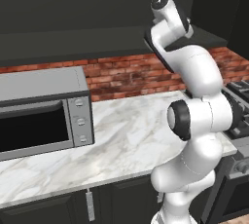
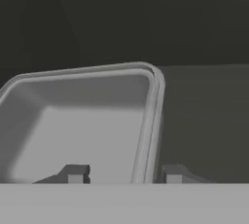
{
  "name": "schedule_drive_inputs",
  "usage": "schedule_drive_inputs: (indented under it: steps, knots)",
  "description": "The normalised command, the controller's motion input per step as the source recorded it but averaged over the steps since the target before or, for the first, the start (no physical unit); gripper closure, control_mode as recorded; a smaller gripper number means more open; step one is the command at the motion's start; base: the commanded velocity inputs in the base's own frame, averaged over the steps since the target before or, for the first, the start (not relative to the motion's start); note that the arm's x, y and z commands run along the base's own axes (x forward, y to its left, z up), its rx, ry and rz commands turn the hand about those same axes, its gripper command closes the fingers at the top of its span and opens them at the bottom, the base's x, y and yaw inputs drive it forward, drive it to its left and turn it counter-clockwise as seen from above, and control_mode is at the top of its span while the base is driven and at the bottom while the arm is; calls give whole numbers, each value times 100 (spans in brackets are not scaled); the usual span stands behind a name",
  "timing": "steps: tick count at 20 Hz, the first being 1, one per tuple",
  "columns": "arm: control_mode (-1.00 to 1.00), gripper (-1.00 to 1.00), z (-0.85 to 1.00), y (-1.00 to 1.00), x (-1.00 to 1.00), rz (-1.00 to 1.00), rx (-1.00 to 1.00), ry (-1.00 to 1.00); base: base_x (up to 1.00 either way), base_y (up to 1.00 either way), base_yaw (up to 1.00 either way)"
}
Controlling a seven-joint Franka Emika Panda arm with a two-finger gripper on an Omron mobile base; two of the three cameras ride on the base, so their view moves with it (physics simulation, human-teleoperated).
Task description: Retrieve the tupperware and aluminum foil from the cabinet and place them on the dining counter near the plate with eggplant and sweet potato to prepare for storing leftovers.
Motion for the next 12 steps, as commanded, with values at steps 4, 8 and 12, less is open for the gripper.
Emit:
schedule_drive_inputs:
  steps: [4, 8, 12]
  knots:
    - [-100, 100, -4, 27, -95, 3, -3, -16, 0, 0, 0]
    - [-100, 100, 33, 30, -100, 7, -22, -3, 0, 0, 0]
    - [-100, 100, 19, 20, -100, 6, -19, -8, 0, 0, 0]
